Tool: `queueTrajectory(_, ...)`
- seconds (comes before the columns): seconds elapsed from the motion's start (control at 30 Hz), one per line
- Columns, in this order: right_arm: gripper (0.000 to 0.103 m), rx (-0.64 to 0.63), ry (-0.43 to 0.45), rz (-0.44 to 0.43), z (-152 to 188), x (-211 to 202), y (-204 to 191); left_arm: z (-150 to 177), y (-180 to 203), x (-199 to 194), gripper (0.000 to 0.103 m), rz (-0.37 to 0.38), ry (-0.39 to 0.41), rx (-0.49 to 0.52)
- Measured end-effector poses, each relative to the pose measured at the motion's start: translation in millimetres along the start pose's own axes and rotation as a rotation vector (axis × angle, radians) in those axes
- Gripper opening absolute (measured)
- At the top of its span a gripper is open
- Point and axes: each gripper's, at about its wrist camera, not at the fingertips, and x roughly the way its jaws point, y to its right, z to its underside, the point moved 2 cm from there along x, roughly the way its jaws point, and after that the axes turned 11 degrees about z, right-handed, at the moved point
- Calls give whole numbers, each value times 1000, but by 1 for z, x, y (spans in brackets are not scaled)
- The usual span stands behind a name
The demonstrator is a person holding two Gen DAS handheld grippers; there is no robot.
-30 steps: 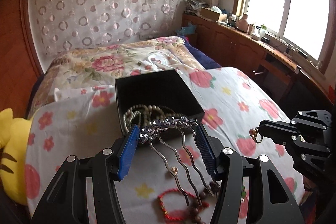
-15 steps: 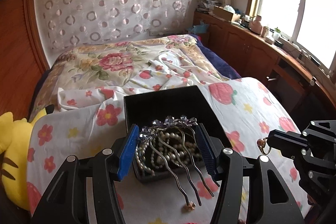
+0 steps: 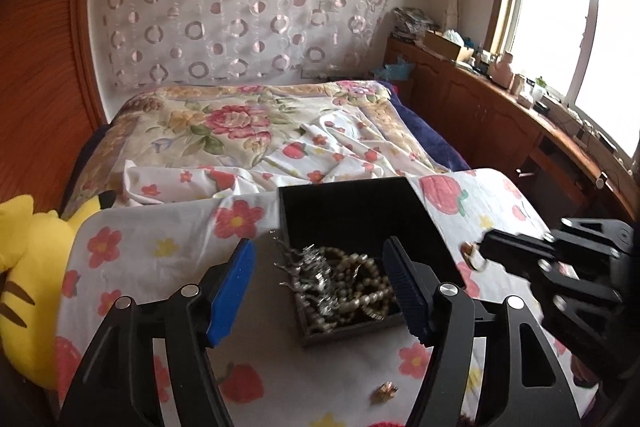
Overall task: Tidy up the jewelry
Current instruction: 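Carry the hair comb and gold ring into the black box and open both grippers, then grasp the wooden bead bracelet with the right gripper and lift it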
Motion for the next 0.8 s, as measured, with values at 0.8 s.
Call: queueTrajectory(0.8, 4, -33, -31, 2, 1, 9, -17, 80, -36, -56, 95, -34, 60, -35)
